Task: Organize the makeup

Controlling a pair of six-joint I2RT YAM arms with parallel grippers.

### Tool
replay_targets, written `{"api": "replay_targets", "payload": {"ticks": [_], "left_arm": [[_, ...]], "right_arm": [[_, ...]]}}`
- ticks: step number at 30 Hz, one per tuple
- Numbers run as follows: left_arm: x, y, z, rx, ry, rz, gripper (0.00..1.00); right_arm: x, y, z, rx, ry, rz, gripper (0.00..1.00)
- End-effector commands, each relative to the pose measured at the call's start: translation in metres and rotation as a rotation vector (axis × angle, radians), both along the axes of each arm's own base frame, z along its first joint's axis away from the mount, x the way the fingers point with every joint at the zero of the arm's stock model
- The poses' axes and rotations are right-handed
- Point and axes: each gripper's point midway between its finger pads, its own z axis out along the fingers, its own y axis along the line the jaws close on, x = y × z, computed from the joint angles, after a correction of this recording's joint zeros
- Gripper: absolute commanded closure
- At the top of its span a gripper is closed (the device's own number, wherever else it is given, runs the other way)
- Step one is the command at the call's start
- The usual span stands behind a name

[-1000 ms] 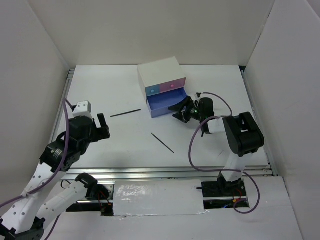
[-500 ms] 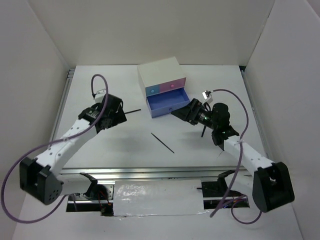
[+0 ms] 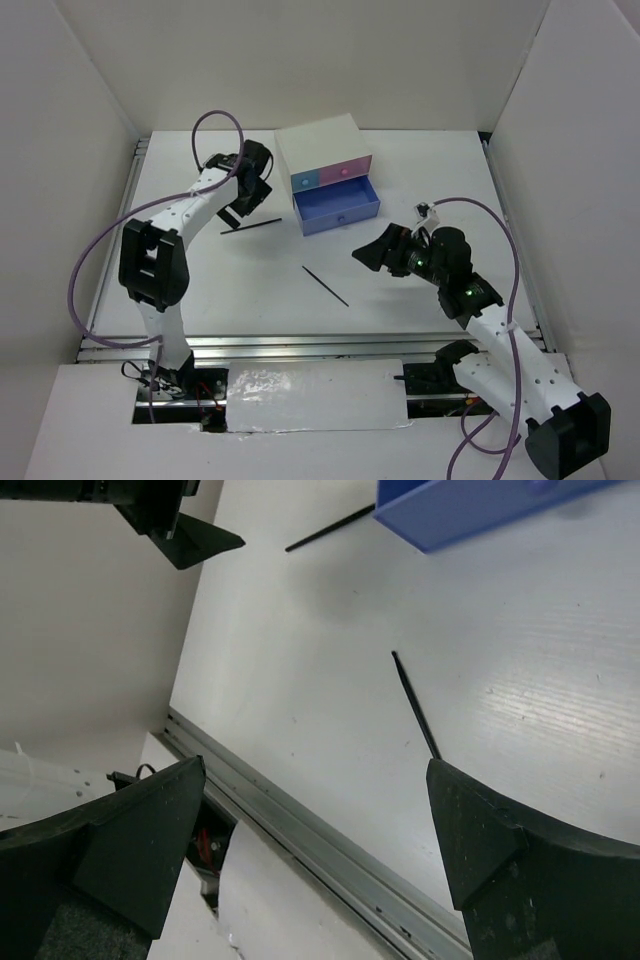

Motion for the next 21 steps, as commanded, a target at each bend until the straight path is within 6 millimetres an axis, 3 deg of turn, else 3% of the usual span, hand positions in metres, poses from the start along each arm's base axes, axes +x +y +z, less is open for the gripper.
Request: {"api": "replay_targets", "payload": {"ticks": [1, 7, 11, 21], "left_arm": [[0.004, 0.001, -0.009, -0.09, 0.027, 0.212, 0.01], [0.027, -0.003, -0.026, -0.115, 0.046, 0.307, 0.01], [0.037, -0.013, -0.051, -0.141, 0.094, 0.327, 0.01], [0.036, -0.029, -0.089, -0.157, 0.144, 0.332, 0.04]], "right_arm": [[-0.009, -0.002, -0.012, -0.036, 0.02, 0.015, 0.0], [-0.021, -0.001, -0.012, -0.03, 0.01, 0.051, 0.0], [-0.028, -0.001, -0.011, -0.022, -0.002, 0.066, 0.0], [-0.036, -0.003, -0.004, -0.014, -0.035, 0.075, 0.0]]}}
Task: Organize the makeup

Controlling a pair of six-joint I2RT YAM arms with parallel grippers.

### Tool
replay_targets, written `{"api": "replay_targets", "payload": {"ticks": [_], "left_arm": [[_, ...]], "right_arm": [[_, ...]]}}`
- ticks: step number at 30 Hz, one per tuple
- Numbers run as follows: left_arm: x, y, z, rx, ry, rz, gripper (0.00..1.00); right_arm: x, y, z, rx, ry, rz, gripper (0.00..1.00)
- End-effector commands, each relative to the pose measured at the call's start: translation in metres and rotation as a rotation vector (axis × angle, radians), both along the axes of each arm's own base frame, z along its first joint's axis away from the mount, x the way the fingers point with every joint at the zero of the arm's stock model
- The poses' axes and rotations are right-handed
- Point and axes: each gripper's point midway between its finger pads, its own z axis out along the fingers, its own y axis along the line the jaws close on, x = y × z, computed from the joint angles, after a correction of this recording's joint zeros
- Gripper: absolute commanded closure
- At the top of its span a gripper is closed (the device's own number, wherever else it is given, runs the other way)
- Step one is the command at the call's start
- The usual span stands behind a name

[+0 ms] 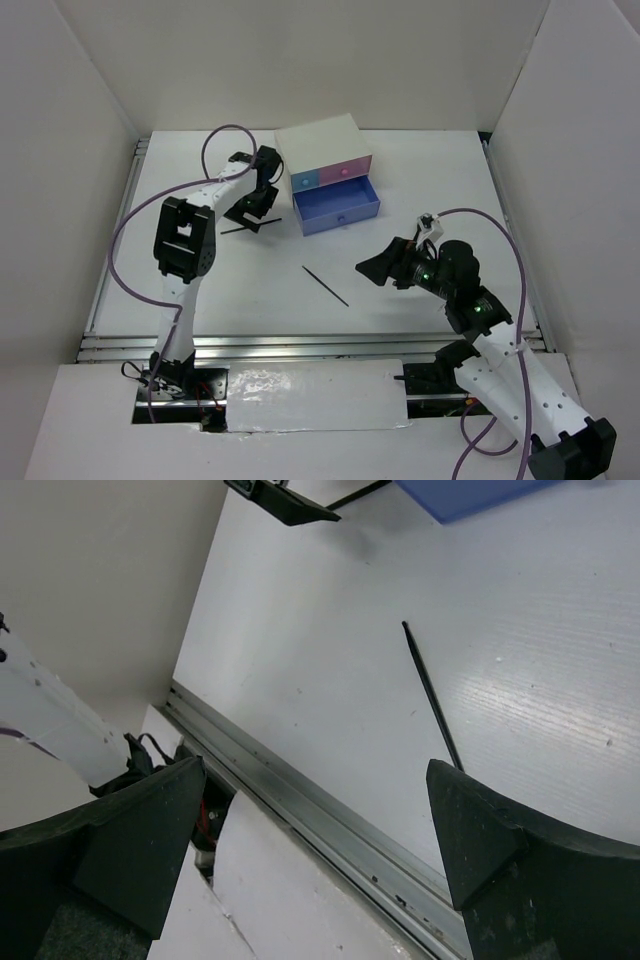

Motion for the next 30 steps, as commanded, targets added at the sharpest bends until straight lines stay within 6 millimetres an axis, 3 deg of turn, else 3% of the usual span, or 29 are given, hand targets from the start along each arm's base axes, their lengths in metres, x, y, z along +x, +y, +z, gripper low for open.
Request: {"api": "replay_targets", "payload": {"ticks": [1, 14, 19, 23, 30], "left_arm": [[0.001, -0.006, -0.007, -0.012, 0.002, 0.023, 0.04], [0.007, -0.004, -0.023, 0.02, 0.029, 0.045, 0.06], [-0.005, -0.005, -0.04, 0.018, 0.095, 0.042, 0.17], [-0.017, -0.006, -0.054, 0.006, 0.144, 0.05, 0.2], [-0.038, -0.012, -0.08, -0.027, 0.221, 0.036, 0.55]], "right_arm": [[-0.007, 0.002, 0.002, 0.001, -0.022, 0.031, 0.0], [-0.007, -0.006, -0.004, -0.024, -0.039, -0.008, 0.0], [-0.007, -0.006, -0.009, -0.009, -0.039, -0.017, 0.0], [-0.008, -0.007, -0.007, -0.005, -0.044, -0.023, 0.0], [-0.012, -0.009, -0.001, 0.016, -0.064, -0.026, 0.0]]}}
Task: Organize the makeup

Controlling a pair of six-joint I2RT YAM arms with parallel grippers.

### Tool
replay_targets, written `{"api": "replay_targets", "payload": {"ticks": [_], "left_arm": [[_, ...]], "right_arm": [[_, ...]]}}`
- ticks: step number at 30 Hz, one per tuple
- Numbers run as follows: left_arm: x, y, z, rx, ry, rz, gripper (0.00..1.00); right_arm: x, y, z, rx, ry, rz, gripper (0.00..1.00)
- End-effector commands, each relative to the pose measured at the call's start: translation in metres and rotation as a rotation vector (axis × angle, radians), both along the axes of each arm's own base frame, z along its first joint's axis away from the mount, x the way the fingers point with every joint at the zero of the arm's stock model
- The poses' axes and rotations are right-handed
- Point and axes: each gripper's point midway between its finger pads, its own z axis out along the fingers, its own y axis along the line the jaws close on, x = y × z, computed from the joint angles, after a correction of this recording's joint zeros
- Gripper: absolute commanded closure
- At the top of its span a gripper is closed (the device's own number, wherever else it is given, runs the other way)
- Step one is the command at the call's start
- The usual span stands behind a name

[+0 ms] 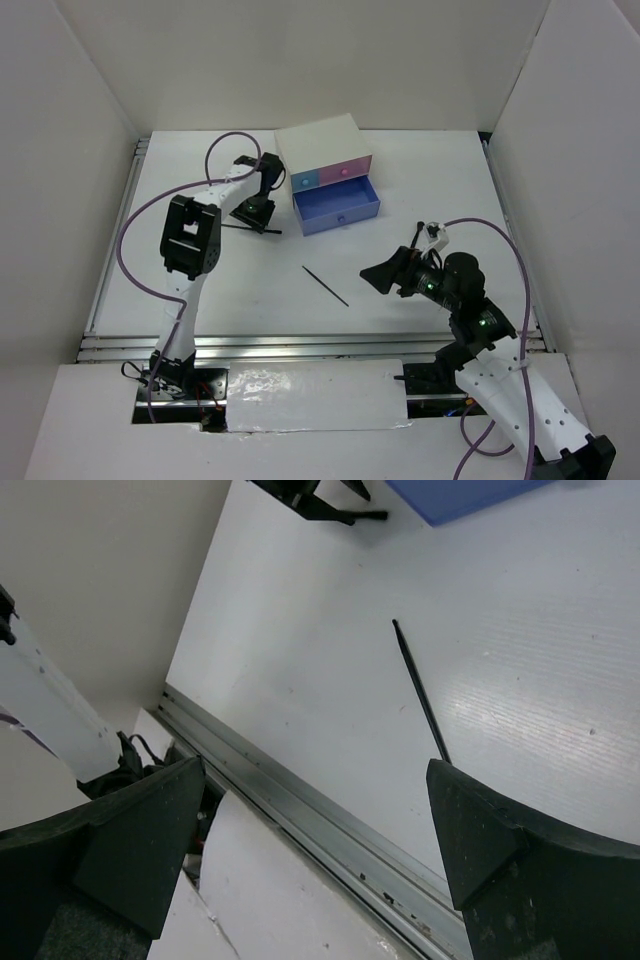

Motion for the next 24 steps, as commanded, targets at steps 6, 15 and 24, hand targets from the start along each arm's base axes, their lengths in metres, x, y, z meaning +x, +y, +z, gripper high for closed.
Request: {"api": "replay_targets", "payload": {"ticks": [6, 15, 24], "left_arm": [[-0.031, -0.008, -0.06, -0.037, 0.145, 0.009, 0.78], [-0.039, -0.006, -0.05, -0.063, 0.094, -0.03, 1.0], [-0.022, 0.0, 0.023, 0.022, -0.132, -0.158, 1.0]], "right_arm": [[-0.005, -0.004, 0.014, 0.018, -0.052, -0.018, 0.0], [-0.01, -0.005, 0.017, 0.022, -0.065, -0.01, 0.0], [-0.012, -0.003, 0.019, 0.034, -0.077, 0.006, 0.0]]}}
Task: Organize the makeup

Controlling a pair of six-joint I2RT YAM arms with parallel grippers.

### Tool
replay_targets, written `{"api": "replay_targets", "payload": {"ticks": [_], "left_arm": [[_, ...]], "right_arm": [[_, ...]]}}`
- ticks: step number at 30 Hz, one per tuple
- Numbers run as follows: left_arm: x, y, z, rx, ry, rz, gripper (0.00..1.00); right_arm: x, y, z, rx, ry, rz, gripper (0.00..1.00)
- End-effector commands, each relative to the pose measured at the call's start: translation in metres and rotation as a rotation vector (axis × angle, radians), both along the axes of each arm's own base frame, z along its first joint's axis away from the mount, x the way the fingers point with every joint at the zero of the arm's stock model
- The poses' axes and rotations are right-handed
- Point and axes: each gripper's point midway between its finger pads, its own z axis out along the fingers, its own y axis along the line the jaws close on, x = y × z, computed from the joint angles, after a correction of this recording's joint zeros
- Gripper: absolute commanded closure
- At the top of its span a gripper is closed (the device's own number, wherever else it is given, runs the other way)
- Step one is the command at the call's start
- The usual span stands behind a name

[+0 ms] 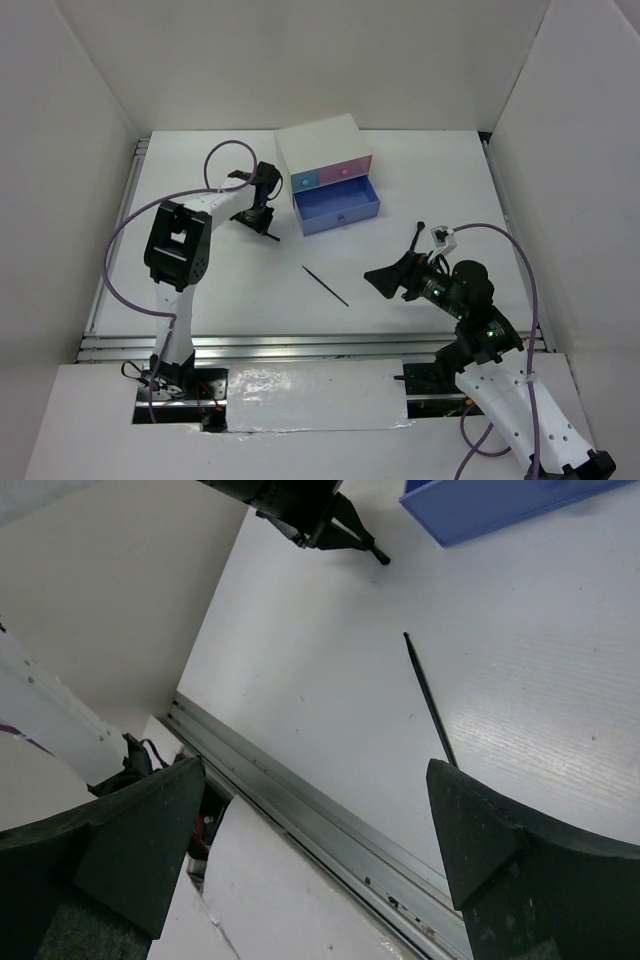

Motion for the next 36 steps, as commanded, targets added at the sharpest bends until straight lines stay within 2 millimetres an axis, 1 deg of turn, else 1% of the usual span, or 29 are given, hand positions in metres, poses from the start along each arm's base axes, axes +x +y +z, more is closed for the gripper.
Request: {"api": "replay_targets", "payload": {"ticks": [1, 2, 4, 5, 7, 10, 11, 12, 13, 14, 15, 17, 18, 19, 20, 21, 22, 23, 24, 25, 26, 28, 29, 30, 32, 33, 34, 35, 36], "left_arm": [[-0.01, 0.005, 0.025, 0.091, -0.04, -0.073, 1.0], [-0.01, 0.005, 0.039, 0.102, -0.069, -0.096, 1.0], [-0.01, 0.009, 0.052, 0.143, -0.105, -0.11, 1.0], [-0.012, 0.007, 0.065, 0.152, -0.13, -0.121, 1.0], [-0.014, 0.012, 0.076, 0.188, -0.158, -0.132, 1.0], [-0.019, 0.013, 0.097, 0.206, -0.224, -0.168, 1.0], [-0.015, 0.011, 0.101, 0.213, -0.253, -0.214, 1.0], [-0.01, 0.007, 0.109, 0.212, -0.29, -0.24, 1.0], [-0.009, 0.002, 0.113, 0.218, -0.314, -0.281, 1.0], [-0.001, -0.004, 0.128, 0.241, -0.377, -0.347, 1.0], [0.001, -0.008, 0.134, 0.256, -0.403, -0.381, 1.0], [0.004, -0.022, 0.15, 0.319, -0.447, -0.517, 1.0], [0.012, -0.031, 0.161, 0.33, -0.499, -0.553, 1.0], [0.011, -0.039, 0.174, 0.376, -0.526, -0.643, 1.0], [0.013, -0.045, 0.182, 0.391, -0.562, -0.694, 1.0], [0.021, -0.055, 0.199, 0.392, -0.643, -0.721, 1.0], [0.019, -0.06, 0.212, 0.403, -0.694, -0.766, 1.0], [0.019, -0.068, 0.221, 0.427, -0.735, -0.876, 1.0], [0.02, -0.074, 0.228, 0.433, -0.773, -0.925, 1.0], [0.024, -0.081, 0.246, 0.48, -0.844, -1.003, 1.0], [0.022, -0.093, 0.251, 0.463, -0.881, -1.083, 1.0], [0.027, -0.105, 0.263, 0.514, -0.935, -1.194, 1.0], [0.028, -0.113, 0.264, 0.522, -0.95, -1.253, 1.0], [0.03, -0.129, 0.265, 0.498, -0.979, -1.337, 1.0], [0.032, -0.14, 0.257, 0.528, -0.963, -1.461, 1.0], [0.039, -0.15, 0.253, 0.537, -0.955, -1.517, 1.0], [0.043, -0.15, 0.246, 0.56, -0.928, -1.543, 1.0], [0.047, -0.151, 0.243, 0.578, -0.923, -1.547, 1.0], [0.049, -0.157, 0.23, 0.596, -0.903, -1.59, 1.0]], "right_arm": [[-0.002, 0.003, 0.007, 0.01, -0.026, 0.018, 0.0], [-0.002, 0.002, 0.006, 0.006, -0.026, 0.016, 0.0], [-0.001, 0.002, 0.006, -0.001, -0.022, 0.015, 0.0], [0.0, 0.002, 0.007, -0.001, -0.026, 0.011, 0.0], [0.001, 0.001, 0.007, -0.009, -0.025, 0.006, 0.0], [0.002, -0.001, 0.01, -0.015, -0.032, -0.004, 0.0], [0.003, -0.002, 0.009, -0.02, -0.028, -0.011, 0.0], [0.002, -0.002, 0.009, -0.022, -0.031, -0.011, 0.0], [0.003, -0.003, 0.009, -0.025, -0.03, -0.013, 0.0], [0.003, -0.004, 0.01, -0.031, -0.033, -0.017, 0.0], [0.003, -0.004, 0.011, -0.034, -0.035, -0.02, 0.0], [0.003, -0.006, 0.013, -0.042, -0.041, -0.028, 0.0], [0.003, -0.007, 0.013, -0.047, -0.043, -0.031, 0.0], [0.004, -0.008, 0.017, -0.049, -0.053, -0.038, 0.0], [0.004, -0.009, 0.016, -0.057, -0.048, -0.041, 0.0], [0.003, -0.01, 0.018, -0.058, -0.054, -0.045, 0.0], [0.002, -0.011, 0.022, -0.059, -0.062, -0.043, 0.0], [0.001, -0.012, 0.021, -0.069, -0.06, -0.047, 0.0], [0.001, -0.013, 0.023, -0.072, -0.066, -0.049, 0.0], [0.0, -0.015, 0.026, -0.077, -0.072, -0.052, 0.0], [-0.001, -0.016, 0.027, -0.078, -0.074, -0.055, 0.0], [-0.002, -0.017, 0.033, -0.078, -0.085, -0.06, 0.0], [-0.004, -0.018, 0.035, -0.076, -0.089, -0.06, 0.0], [-0.005, -0.018, 0.04, -0.073, -0.1, -0.06, 0.0], [-0.008, -0.019, 0.043, -0.074, -0.105, -0.056, 0.0], [-0.009, -0.02, 0.047, -0.073, -0.114, -0.055, 0.0], [-0.01, -0.021, 0.048, -0.074, -0.115, -0.056, 0.0], [-0.012, -0.021, 0.049, -0.074, -0.118, -0.054, 0.0], [-0.012, -0.022, 0.052, -0.074, -0.129, -0.057, 0.0]]}}
